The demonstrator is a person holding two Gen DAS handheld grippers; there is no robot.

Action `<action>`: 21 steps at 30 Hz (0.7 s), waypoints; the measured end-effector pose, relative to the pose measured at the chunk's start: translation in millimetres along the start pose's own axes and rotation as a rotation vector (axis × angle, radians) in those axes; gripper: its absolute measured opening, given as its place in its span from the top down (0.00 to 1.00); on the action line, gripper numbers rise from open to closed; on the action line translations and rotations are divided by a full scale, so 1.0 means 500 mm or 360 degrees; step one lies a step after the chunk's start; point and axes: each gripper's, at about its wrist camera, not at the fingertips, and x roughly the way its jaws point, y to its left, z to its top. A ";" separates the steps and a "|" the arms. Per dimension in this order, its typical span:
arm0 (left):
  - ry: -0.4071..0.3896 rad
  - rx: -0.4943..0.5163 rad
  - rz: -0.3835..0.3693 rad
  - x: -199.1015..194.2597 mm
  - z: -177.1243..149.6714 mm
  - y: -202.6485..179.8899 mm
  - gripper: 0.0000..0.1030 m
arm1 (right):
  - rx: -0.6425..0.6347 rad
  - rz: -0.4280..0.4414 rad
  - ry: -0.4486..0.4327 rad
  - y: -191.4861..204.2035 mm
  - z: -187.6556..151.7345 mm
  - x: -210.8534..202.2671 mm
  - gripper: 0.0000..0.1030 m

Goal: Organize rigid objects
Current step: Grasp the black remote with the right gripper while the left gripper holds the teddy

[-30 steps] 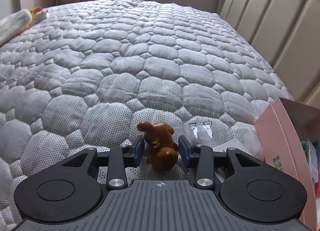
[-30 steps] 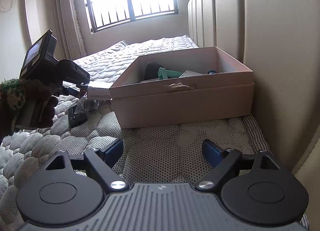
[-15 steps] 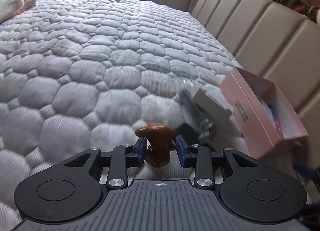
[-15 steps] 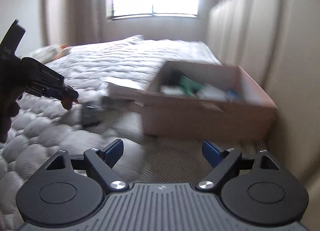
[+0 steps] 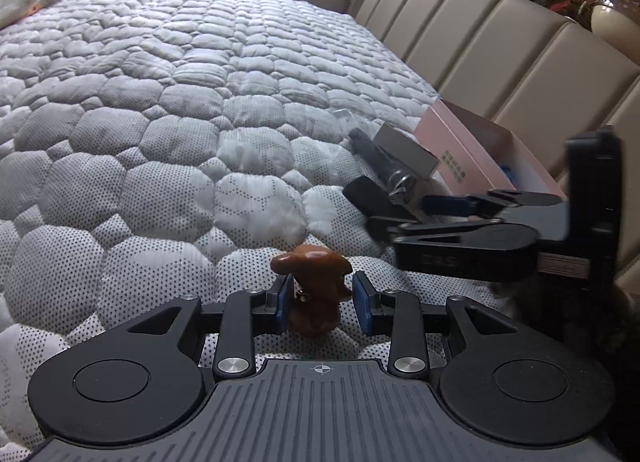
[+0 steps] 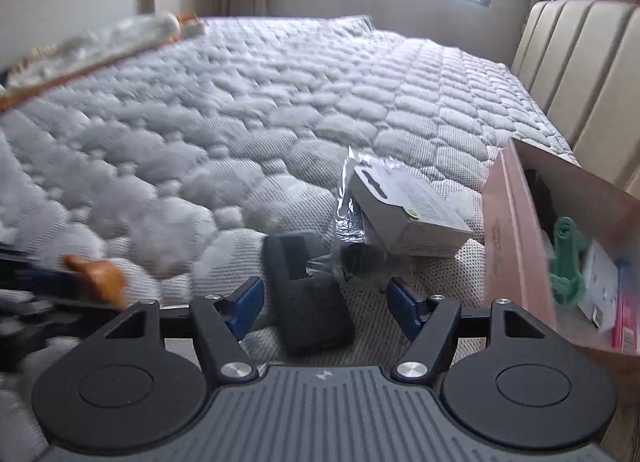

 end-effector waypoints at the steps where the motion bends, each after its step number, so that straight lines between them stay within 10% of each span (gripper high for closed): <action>1: 0.0000 -0.0003 -0.0010 0.000 -0.001 0.000 0.66 | -0.0004 0.0004 0.0034 0.003 0.000 0.015 0.33; 7: 0.0012 0.0000 -0.0048 0.000 -0.009 -0.012 0.66 | 0.0003 0.0064 0.0055 -0.002 -0.003 0.004 0.60; 14: 0.0031 0.0009 -0.0144 -0.009 -0.036 -0.072 0.66 | 0.0010 0.0086 -0.0028 -0.014 -0.066 -0.132 0.63; 21: 0.0069 0.0158 -0.0323 0.002 -0.081 -0.217 0.65 | 0.0156 -0.0199 -0.0118 -0.093 -0.204 -0.264 0.63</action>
